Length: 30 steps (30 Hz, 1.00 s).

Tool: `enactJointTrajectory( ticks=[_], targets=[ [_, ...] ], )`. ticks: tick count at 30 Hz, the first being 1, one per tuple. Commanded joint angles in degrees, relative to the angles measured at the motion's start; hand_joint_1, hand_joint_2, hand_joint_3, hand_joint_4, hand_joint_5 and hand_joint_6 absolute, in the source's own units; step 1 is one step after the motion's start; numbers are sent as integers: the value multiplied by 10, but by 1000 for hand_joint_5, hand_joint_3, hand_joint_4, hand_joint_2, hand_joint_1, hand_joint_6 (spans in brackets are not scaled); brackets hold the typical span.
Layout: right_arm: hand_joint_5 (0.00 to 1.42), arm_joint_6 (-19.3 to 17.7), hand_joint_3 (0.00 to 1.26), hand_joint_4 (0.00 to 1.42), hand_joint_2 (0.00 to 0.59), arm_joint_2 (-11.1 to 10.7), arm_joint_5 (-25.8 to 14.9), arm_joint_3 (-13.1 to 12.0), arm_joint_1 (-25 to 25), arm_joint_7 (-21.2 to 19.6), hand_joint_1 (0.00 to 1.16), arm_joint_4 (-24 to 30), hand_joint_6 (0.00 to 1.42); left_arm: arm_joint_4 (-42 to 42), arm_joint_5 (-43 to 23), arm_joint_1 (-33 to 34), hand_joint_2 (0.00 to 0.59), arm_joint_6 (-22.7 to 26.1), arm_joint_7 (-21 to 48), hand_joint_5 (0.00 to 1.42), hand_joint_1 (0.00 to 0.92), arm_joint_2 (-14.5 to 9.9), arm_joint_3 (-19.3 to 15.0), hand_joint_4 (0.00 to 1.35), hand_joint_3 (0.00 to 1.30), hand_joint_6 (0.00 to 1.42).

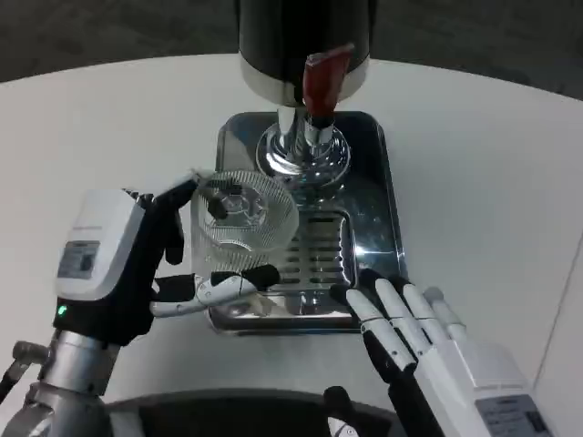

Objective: Grasp the cup under the faucet to collect the drink, then remove the cup.

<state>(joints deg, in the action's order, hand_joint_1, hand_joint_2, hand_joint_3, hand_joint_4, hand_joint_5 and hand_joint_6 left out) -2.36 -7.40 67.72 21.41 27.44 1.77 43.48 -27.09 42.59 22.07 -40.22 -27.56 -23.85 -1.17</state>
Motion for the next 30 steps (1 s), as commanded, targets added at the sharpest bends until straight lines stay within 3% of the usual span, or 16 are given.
enactJointTrajectory(
  ticks=[1,16,30],
  targets=[
    [0,-4,100,1,521,3,-6,-3,9,-10,359,9,2,-57,13,43,112,2,-41,1171,493,-2,41,1054,958,1281],
    [1,-13,105,11,515,-1,8,-1,27,-25,351,15,15,-239,27,176,113,36,-174,1183,498,30,135,1079,967,1299],
    [27,-12,124,31,518,3,6,-7,58,-41,330,25,44,-342,16,255,109,51,-173,1184,506,57,193,1080,972,1299]
  ],
)
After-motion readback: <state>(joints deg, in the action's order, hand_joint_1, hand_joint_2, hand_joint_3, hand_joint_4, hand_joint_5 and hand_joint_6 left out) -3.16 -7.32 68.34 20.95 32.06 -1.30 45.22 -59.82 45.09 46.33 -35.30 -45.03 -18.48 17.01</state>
